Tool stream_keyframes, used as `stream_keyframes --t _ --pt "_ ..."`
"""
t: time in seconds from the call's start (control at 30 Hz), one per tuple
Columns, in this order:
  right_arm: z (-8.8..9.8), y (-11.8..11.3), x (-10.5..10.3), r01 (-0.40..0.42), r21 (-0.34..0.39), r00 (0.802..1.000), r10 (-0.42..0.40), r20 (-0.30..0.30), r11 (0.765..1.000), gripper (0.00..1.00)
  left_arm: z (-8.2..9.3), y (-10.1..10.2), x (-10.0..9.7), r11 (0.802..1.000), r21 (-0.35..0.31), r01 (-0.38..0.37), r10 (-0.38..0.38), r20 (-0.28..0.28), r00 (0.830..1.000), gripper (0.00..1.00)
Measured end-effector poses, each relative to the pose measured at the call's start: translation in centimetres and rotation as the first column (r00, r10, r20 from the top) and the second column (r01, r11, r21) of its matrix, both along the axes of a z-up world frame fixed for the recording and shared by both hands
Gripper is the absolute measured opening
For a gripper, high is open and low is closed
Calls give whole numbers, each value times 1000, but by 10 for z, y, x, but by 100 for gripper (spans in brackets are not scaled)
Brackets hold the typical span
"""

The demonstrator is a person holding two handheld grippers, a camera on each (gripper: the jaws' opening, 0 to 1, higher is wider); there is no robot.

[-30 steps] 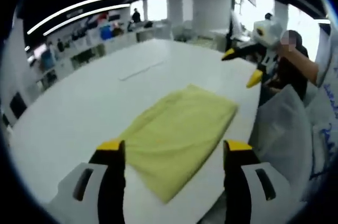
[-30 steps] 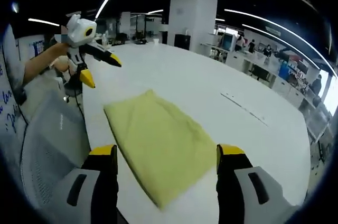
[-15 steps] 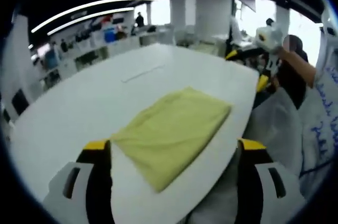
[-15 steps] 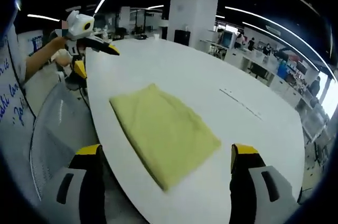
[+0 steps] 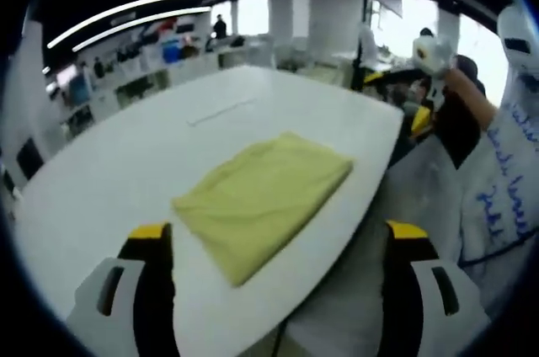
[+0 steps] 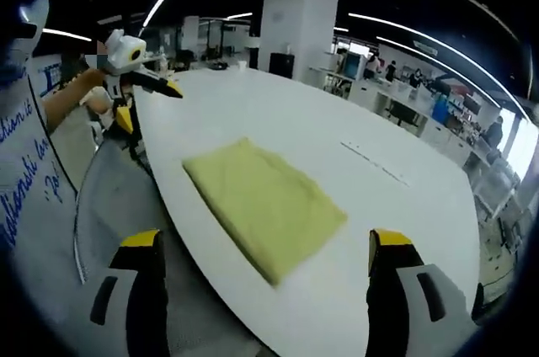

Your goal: Fold the garment on the visible template until the final outline fits inside the template.

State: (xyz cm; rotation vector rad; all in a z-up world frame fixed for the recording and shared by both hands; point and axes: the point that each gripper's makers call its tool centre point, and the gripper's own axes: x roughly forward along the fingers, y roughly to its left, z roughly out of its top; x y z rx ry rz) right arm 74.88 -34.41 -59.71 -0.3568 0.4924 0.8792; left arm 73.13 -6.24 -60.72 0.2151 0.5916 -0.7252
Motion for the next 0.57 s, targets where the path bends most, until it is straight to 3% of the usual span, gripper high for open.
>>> stream_keyframes --t 0.3,0.57 --pt "-4 -8 -7 29 -11 1000 -29 -2 1000 100 5 0 4 999 -3 -33 33 36 999 100" --pt "-9 -5 -14 35 12 999 -35 -26 999 100 2 -7 2 1000 -16 -26 27 13 1000 100"
